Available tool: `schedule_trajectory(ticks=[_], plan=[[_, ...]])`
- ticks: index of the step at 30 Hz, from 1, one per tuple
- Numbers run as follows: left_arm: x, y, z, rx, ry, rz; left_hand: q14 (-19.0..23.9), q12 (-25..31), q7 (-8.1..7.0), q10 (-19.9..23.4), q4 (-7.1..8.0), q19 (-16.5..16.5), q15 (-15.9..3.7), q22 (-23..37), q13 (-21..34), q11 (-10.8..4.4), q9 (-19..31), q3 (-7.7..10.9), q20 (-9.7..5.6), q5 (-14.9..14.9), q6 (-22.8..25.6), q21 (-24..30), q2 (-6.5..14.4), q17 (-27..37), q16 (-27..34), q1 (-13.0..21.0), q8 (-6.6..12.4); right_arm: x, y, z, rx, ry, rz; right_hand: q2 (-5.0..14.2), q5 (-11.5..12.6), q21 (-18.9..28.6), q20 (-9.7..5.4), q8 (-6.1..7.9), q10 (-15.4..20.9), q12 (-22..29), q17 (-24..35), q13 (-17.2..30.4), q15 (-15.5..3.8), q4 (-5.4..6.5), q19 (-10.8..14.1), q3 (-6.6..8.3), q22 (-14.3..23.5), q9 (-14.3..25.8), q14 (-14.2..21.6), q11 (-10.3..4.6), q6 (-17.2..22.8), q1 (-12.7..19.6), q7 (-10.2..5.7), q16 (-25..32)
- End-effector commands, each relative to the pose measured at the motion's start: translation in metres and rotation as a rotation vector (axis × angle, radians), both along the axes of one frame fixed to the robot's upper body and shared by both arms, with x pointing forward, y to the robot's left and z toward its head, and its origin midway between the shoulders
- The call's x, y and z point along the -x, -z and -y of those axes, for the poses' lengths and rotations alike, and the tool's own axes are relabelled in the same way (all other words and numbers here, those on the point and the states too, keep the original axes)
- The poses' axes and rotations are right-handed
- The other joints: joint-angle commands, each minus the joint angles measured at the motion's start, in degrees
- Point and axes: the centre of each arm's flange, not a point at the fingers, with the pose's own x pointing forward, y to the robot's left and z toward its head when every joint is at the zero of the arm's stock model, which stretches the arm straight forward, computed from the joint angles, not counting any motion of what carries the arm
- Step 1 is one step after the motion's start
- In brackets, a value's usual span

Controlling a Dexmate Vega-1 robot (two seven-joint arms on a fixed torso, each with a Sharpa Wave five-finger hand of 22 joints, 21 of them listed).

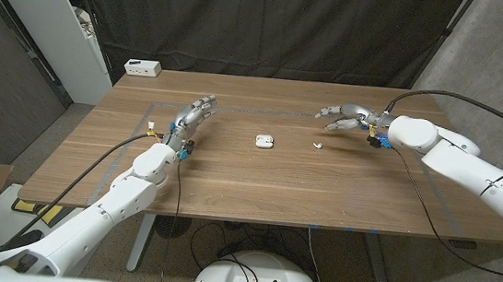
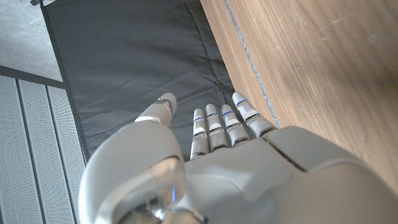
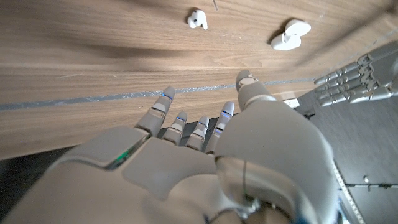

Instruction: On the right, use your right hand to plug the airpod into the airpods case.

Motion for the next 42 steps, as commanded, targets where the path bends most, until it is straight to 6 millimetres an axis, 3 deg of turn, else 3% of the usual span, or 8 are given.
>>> schedule_trajectory(ticks=[1, 5, 8, 15, 19, 24, 42], plan=[[0.014, 0.013, 0.02, 0.02, -0.117, 0.025, 0.2, 0.3, -0.39, 0.6, -0.4, 0.0, -0.37, 0.1, 0.1, -0.13, 0.3, -0.02, 0.03, 0.4, 0.8, -0.4, -0.2, 0.2, 0.1, -0.4, 0.29, -0.009, 0.021, 0.027, 0.245, 0.032, 0.091, -0.08, 0.2, 0.3, -0.03, 0.96, -0.2, 0.6, 0.2, 0.3, -5.93, -0.04, -0.4, 0.53, 0.1, 0.6, -0.8, -0.96, 2.3, 1.5, 0.02, 0.6], [0.015, 0.017, 0.026, 0.028, -0.129, 0.024, 0.3, 0.3, -0.48, 0.6, -0.64, 0.0, -0.44, 0.1, 0.0, -0.23, 0.3, -0.06, 0.03, 0.4, 1.0, -0.5, -0.2, 0.1, 0.0, -0.4, 0.3, -0.013, 0.028, 0.028, 0.298, 0.042, 0.131, -0.35, 0.2, 0.4, -0.07, 1.52, -0.2, 0.7, 0.2, 0.5, -3.89, 0.08, -0.7, 0.44, 0.1, 0.9, -1.1, -1.04, 3.9, 2.4, 0.02, 0.8], [0.014, 0.019, 0.029, 0.029, -0.133, 0.026, 0.2, 0.3, -0.7, 0.7, -0.72, 0.0, -0.5, 0.1, 0.0, -0.28, 0.3, -0.09, 0.04, 0.4, 1.3, -0.6, -0.2, 0.2, 0.0, -0.5, 0.36, -0.017, 0.034, 0.028, 0.316, 0.05, 0.161, -0.41, 0.3, 0.4, 0.08, 1.63, -0.1, 0.8, 0.2, 0.5, -3.79, 0.08, -0.7, 0.43, 0.1, 0.9, -1.0, -1.1, 4.3, 2.7, 0.04, 0.9], [0.014, 0.016, 0.031, 0.019, -0.148, 0.025, 0.3, 0.5, -1.1, 1.2, -1.04, 0.0, -0.7, 0.1, -0.1, -0.4, 0.4, -0.11, 0.13, 0.4, 2.0, -0.8, -0.1, 0.1, 0.0, -0.5, 0.49, -0.027, 0.039, 0.025, 0.336, 0.057, 0.189, -0.88, 0.3, 0.5, 0.23, 1.8, 0.8, 1.3, 0.3, 0.7, -5.91, 0.45, -0.8, -0.02, 0.1, 0.8, 0.0, -1.47, 6.1, 3.5, 0.06, 1.6], [0.013, 0.013, 0.027, 0.001, -0.159, 0.014, 0.3, 0.8, -2.92, 2.0, -1.49, 0.0, -1.39, 0.1, -0.2, -0.89, 0.4, -0.23, 0.02, 0.5, 4.1, -1.0, -0.1, 0.1, 0.0, -0.6, 1.06, -0.033, 0.043, 0.019, 0.346, 0.05, 0.182, -0.93, 0.3, 0.6, 0.16, 2.02, 0.9, 1.3, 0.4, 0.8, -6.73, 0.72, -0.9, -0.31, 0.1, 0.8, 0.2, -1.25, 7.2, 3.5, 0.04, 1.8], [0.013, 0.01, 0.025, -0.011, -0.163, 0.019, 0.4, 1.0, -4.05, 2.7, -2.07, 0.0, -1.95, 0.1, -0.3, -1.39, 0.4, -0.43, 0.14, 0.5, 6.0, -1.3, -0.2, 0.1, 0.0, -0.5, 1.49, -0.037, 0.046, 0.014, 0.362, 0.052, 0.174, -0.69, 0.4, 0.6, -0.13, 2.03, 1.0, 1.4, 0.5, 0.9, -7.17, 0.88, -0.9, -0.39, 0.1, 0.7, 0.4, -1.34, 7.9, 3.6, 0.08, 1.9], [0.019, 0.01, 0.03, -0.031, -0.168, 0.011, 0.8, 1.4, -4.09, 3.8, -2.85, 0.1, -2.66, 0.1, -0.5, -1.78, 0.5, -0.93, 0.02, 0.5, 7.7, -1.8, -0.5, 0.0, 0.1, -0.6, 1.49, -0.043, 0.046, 0.015, 0.397, 0.087, 0.186, 0.84, 0.1, 0.9, -0.6, 2.28, 3.5, 2.3, 1.1, 1.2, -8.73, 1.28, -0.4, -0.88, 0.1, 0.2, 3.2, -1.64, 11.8, 4.4, 0.02, 3.5]])
